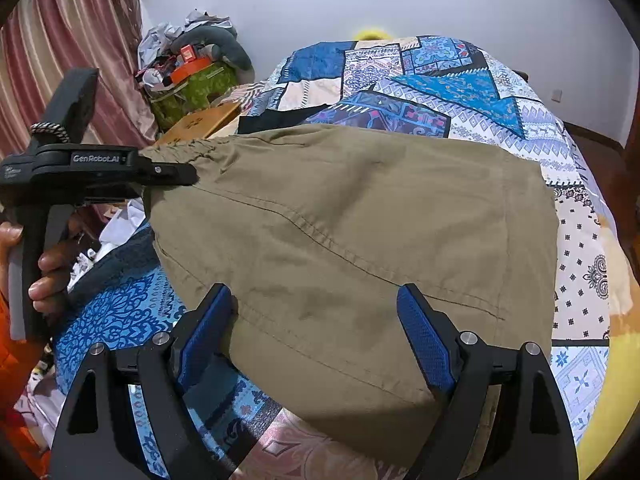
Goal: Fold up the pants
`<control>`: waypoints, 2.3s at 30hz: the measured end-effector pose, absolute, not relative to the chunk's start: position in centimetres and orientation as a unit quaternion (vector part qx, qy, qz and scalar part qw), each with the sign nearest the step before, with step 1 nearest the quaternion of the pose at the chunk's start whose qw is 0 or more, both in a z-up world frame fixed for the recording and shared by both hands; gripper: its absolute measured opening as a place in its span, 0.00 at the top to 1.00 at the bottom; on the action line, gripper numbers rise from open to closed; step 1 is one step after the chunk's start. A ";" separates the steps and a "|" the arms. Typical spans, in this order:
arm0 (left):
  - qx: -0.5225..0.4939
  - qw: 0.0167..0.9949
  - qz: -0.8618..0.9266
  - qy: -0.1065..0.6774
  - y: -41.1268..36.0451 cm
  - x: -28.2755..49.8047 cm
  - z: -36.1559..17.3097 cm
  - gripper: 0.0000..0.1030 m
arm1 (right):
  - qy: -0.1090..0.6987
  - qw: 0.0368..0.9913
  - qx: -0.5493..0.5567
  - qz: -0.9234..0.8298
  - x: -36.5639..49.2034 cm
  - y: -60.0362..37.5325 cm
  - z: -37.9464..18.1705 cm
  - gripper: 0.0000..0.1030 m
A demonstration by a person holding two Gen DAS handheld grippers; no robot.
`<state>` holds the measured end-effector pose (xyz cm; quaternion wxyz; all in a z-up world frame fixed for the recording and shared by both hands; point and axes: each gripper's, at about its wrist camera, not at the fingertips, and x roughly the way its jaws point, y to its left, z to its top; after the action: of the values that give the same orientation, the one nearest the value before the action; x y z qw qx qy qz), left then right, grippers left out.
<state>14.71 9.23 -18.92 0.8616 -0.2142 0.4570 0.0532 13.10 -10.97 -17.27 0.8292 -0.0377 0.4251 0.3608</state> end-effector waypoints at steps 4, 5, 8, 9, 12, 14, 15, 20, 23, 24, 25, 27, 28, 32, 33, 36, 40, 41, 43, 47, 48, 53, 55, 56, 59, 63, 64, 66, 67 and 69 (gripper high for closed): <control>-0.162 0.881 0.071 0.439 8.8 13.6 -17.2 0.69 | 0.427 0.832 -0.019 0.354 13.0 -11.9 -16.9 0.20; -0.144 0.886 0.080 0.433 8.7 13.2 -16.7 0.69 | 0.426 0.835 -0.012 0.348 13.0 -12.5 -16.7 0.20; -0.056 0.909 0.120 0.396 7.7 11.9 -14.4 0.71 | 0.425 0.845 0.003 0.325 13.0 -14.1 -16.5 0.20; -0.031 0.914 0.130 0.382 7.3 11.4 -13.7 0.71 | 0.426 0.847 0.009 0.317 13.0 -14.8 -16.5 0.20; 0.035 0.927 0.147 0.342 5.7 10.6 -11.7 0.72 | 0.432 0.852 0.018 0.294 12.9 -16.3 -16.6 0.20; 0.067 0.933 0.145 0.322 4.4 10.5 -10.6 0.74 | 0.435 0.856 0.008 0.281 12.7 -17.0 -16.9 0.20; 0.079 0.937 0.135 0.314 3.5 10.6 -9.9 0.75 | 0.438 0.854 0.006 0.281 12.7 -17.1 -17.1 0.20; 0.081 0.951 0.068 0.289 -0.1 11.9 -7.7 0.77 | 0.444 0.850 0.028 0.283 12.6 -17.7 -17.9 0.20; 0.057 0.953 0.016 0.297 -1.7 12.8 -6.8 0.79 | 0.442 0.850 0.031 0.285 12.5 -17.7 -17.9 0.18; 0.047 0.952 -0.002 0.302 -2.2 13.4 -6.7 0.80 | 0.442 0.850 0.032 0.285 12.5 -17.6 -17.9 0.18; 0.042 0.951 -0.012 0.307 -2.5 14.0 -6.7 0.80 | 0.440 0.850 0.033 0.286 12.4 -17.6 -17.9 0.18; 0.038 0.949 -0.018 0.313 -3.1 14.9 -6.8 0.81 | 0.440 0.850 0.037 0.288 12.5 -17.7 -18.0 0.18; 0.033 0.949 -0.018 0.314 -3.1 15.1 -6.8 0.81 | 0.440 0.850 0.038 0.288 12.5 -17.7 -18.0 0.18; -0.008 0.944 -0.008 0.330 -0.9 15.2 -7.3 0.81 | 0.438 0.850 0.042 0.290 12.4 -17.8 -18.1 0.17; -0.023 0.942 0.003 0.336 0.3 15.1 -7.5 0.81 | 0.438 0.849 0.042 0.291 12.4 -17.8 -18.1 0.17; -0.059 0.933 0.039 0.352 4.1 14.4 -8.4 0.81 | 0.438 0.849 0.043 0.293 12.6 -17.8 -18.2 0.17; -0.122 0.909 0.068 0.392 9.6 13.1 -11.0 0.79 | 0.438 0.849 0.043 0.293 12.6 -17.8 -18.2 0.16; -0.140 0.901 0.068 0.406 10.6 13.0 -11.9 0.78 | 0.438 0.849 0.043 0.292 12.6 -17.8 -18.2 0.16; -0.173 0.879 0.066 0.439 12.6 12.6 -14.4 0.76 | 0.438 0.849 0.041 0.291 12.6 -17.8 -18.2 0.16; -0.213 0.842 0.065 0.492 14.6 11.5 -18.8 0.68 | 0.440 0.850 0.033 0.287 12.6 -17.5 -18.2 0.16; -0.228 0.830 0.066 0.505 15.1 11.0 -20.0 0.64 | 0.440 0.850 0.031 0.286 12.6 -17.4 -18.1 0.16; -0.294 0.803 0.066 0.515 16.0 8.6 -21.8 0.37 | 0.442 0.851 0.027 0.281 12.7 -17.2 -18.2 0.16; -0.321 0.794 0.056 0.513 16.2 7.6 -21.9 0.35 | 0.443 0.851 0.026 0.280 12.7 -17.2 -18.1 0.16; -0.332 0.790 0.052 0.513 16.2 7.2 -22.0 0.33 | 0.443 0.851 0.025 0.280 12.7 -17.2 -18.1 0.15; -0.364 0.775 0.037 0.515 15.9 5.9 -22.3 0.32 | 0.441 0.852 0.026 0.280 12.7 -17.2 -18.1 0.15; -0.386 0.765 0.026 0.516 15.2 5.8 -22.6 0.29 | 0.440 0.853 0.026 0.280 12.8 -17.2 -18.2 0.14; -0.397 0.758 0.019 0.516 15.1 5.9 -22.7 0.29 | 0.440 0.853 0.026 0.280 12.7 -17.2 -18.2 0.14; -0.438 0.741 -0.010 0.510 14.9 6.1 -22.9 0.29 | 0.440 0.853 0.026 0.281 12.8 -17.2 -18.2 0.14; -0.448 0.737 -0.021 0.506 14.7 6.3 -22.9 0.29 | 0.439 0.853 0.026 0.281 12.7 -17.1 -18.2 0.14; -0.442 0.740 -0.026 0.507 14.2 7.0 -22.8 0.29 | 0.438 0.853 0.028 0.281 12.7 -17.2 -18.2 0.14</control>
<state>7.03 14.20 -22.79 0.7398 -0.4418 0.5068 -0.0259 12.75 -17.17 -18.22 0.8535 0.0283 0.4379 0.2812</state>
